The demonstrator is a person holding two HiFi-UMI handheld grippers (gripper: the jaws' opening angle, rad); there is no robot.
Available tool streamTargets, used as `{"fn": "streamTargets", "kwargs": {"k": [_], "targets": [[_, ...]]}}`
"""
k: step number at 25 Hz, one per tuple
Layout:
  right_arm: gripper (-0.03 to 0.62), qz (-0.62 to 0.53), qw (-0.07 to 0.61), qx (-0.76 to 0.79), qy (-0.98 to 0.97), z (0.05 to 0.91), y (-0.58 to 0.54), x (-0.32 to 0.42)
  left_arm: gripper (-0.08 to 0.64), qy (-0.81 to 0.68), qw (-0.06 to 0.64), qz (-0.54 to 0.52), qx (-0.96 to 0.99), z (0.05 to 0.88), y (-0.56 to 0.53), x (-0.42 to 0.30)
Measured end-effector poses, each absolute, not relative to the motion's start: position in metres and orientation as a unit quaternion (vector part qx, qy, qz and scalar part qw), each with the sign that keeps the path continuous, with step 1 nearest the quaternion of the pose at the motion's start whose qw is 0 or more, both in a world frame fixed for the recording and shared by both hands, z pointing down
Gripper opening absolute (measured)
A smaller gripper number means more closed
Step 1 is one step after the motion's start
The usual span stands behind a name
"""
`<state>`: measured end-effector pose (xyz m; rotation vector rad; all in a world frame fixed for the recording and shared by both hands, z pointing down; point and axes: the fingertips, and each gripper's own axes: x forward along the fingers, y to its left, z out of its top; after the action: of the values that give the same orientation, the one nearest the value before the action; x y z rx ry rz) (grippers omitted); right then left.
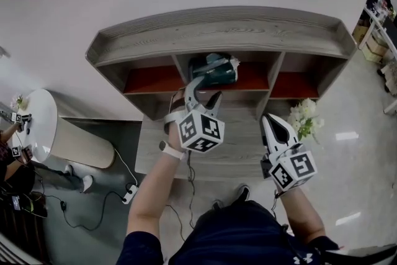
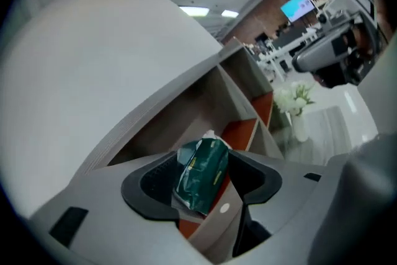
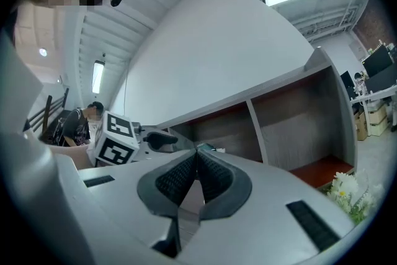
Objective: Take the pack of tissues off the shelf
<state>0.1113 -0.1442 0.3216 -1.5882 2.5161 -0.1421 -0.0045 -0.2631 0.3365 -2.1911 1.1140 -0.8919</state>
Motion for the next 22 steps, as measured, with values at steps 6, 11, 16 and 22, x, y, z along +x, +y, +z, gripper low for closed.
{"fn": "streamTargets", "kwargs": {"k": [6, 11, 16, 22], "targets": [[0.012, -0.060, 0.085, -0.519, 0.848, 0.329, -0.154, 0.123, 0.276, 0.382, 0.272, -0.461, -0.754, 0.375, -0.330, 0.010], [0.012, -0.081, 0.083, -0.522, 0.845, 0.341, -0.159, 0.137, 0.258, 0.349, 0.277, -0.540, -0.714, 0.403, -0.353, 0.005], [0.012, -0.091, 0.085, -0.537, 0.834, 0.346, -0.169, 0.146, 0.163, 0.321, 0.278, -0.551, -0.719, 0.413, -0.365, 0.012], [0.014, -0.092, 0.091, -0.571, 0.810, 0.347, -0.175, 0.151, 0.103, 0.286, 0.323, -0.556, -0.710, 0.420, -0.358, 0.016]]}}
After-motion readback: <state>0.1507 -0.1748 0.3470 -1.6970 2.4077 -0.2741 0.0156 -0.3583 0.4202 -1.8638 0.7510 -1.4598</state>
